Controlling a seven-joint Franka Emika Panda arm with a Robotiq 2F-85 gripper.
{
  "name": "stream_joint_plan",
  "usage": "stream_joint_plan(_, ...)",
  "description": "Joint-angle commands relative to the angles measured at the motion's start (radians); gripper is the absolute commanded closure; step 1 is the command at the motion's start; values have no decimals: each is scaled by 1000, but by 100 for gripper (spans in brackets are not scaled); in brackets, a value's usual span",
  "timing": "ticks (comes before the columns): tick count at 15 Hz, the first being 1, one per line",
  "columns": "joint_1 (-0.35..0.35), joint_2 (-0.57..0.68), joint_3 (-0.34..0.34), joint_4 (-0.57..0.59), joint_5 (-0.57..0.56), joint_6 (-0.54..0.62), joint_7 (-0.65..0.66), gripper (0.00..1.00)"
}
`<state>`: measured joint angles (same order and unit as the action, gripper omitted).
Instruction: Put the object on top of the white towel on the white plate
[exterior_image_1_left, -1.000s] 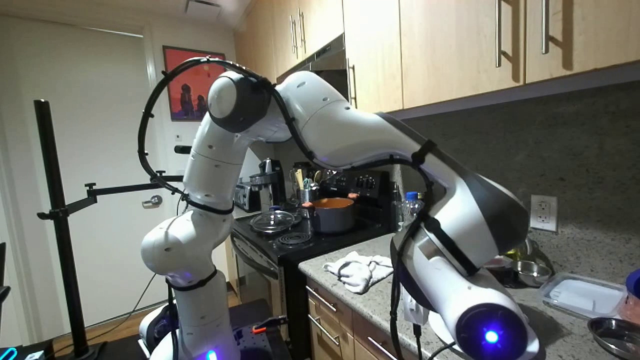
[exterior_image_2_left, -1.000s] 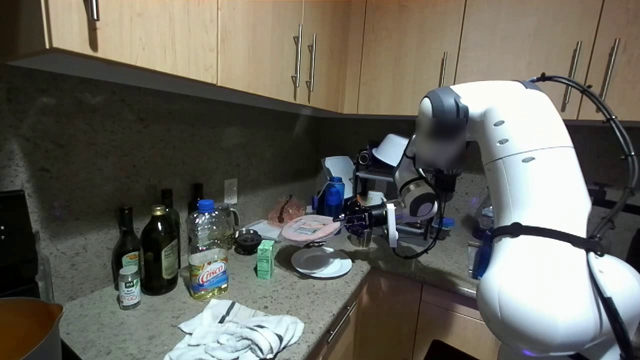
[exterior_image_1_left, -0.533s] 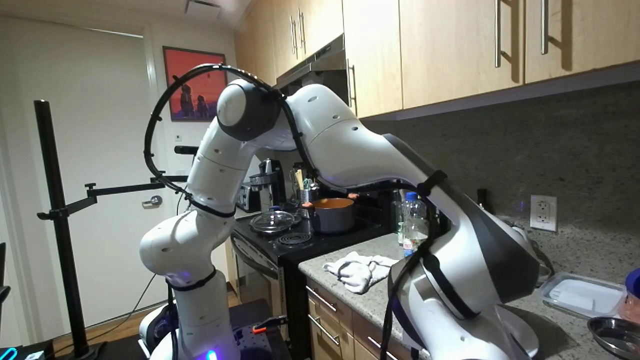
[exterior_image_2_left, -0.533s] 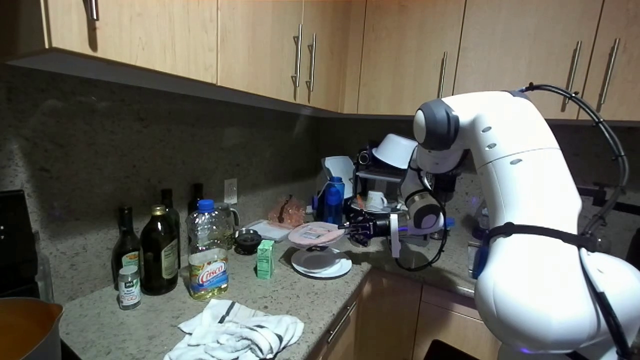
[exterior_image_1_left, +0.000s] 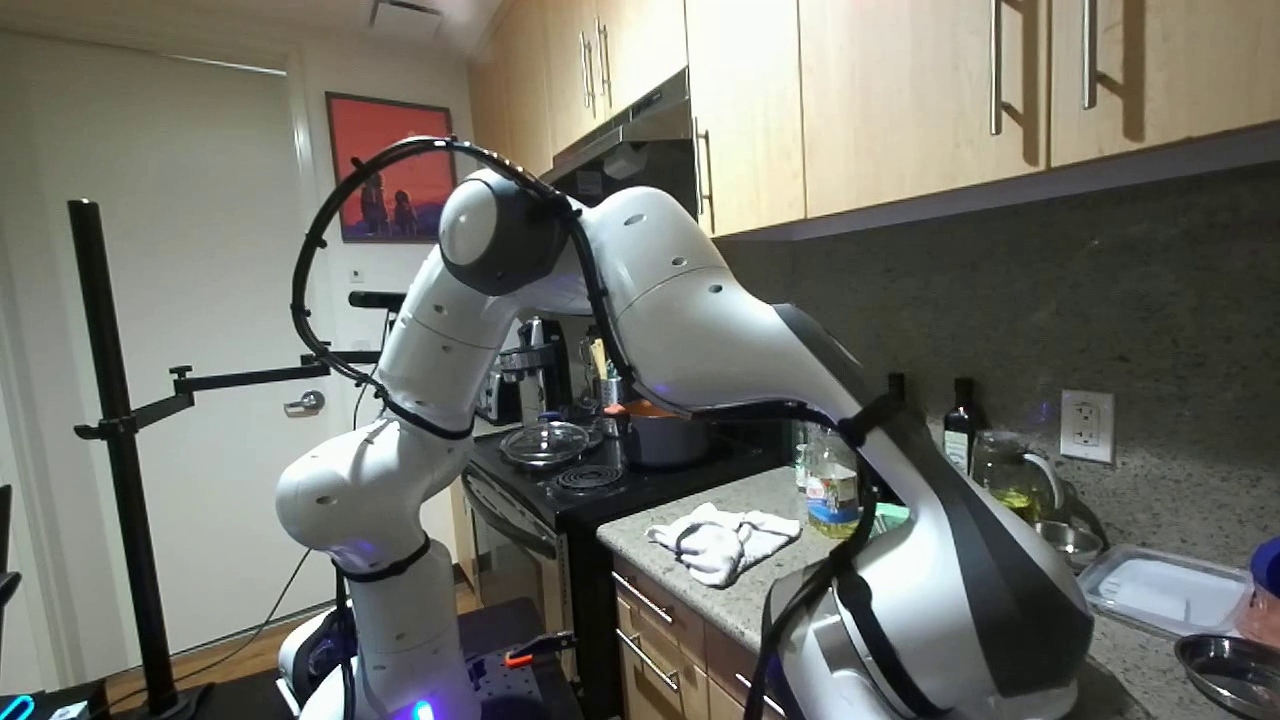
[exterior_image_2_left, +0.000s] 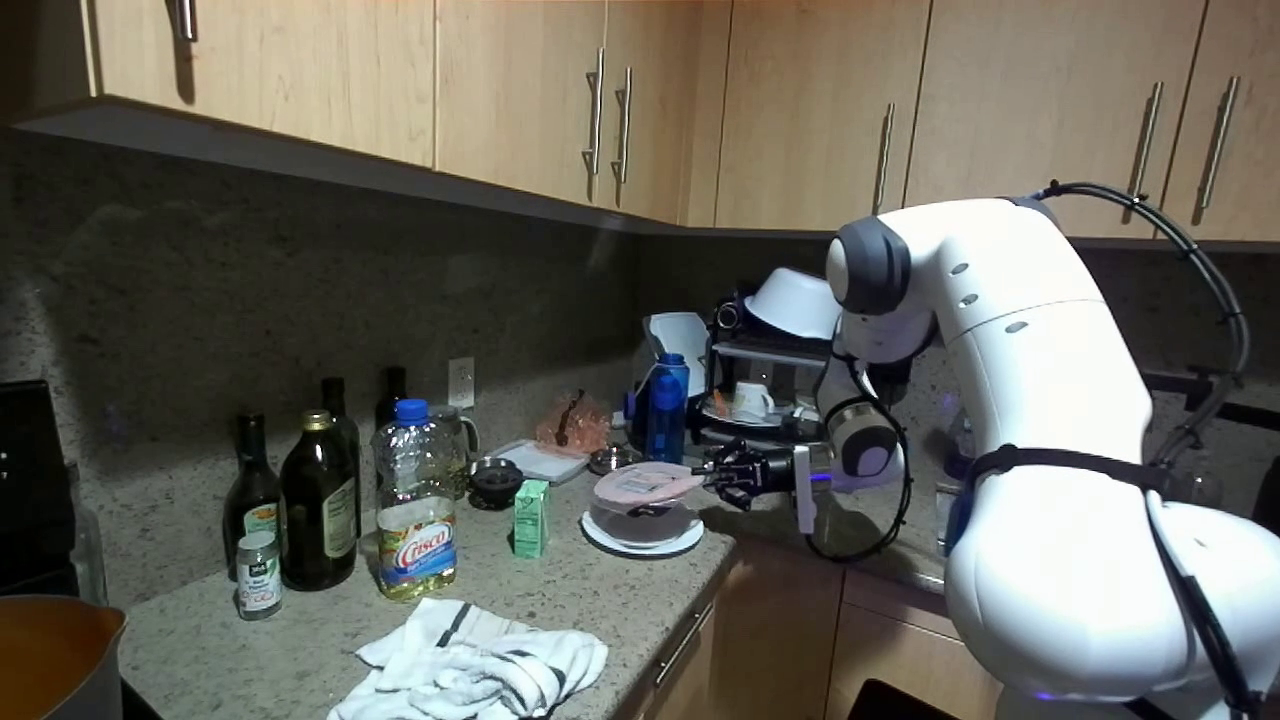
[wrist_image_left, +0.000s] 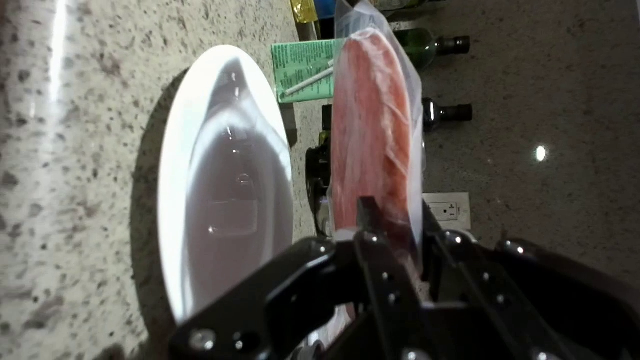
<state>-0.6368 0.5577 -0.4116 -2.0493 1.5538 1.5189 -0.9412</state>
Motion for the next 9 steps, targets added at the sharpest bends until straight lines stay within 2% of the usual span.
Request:
stream_joint_plan(1, -33, 11, -1, 14, 12, -50, -18, 95)
stream_joint_plan(5, -59, 36, 4, 21, 8, -53, -20, 95)
stream_joint_plan(9, -55, 43, 13, 14, -9, -51, -50, 95)
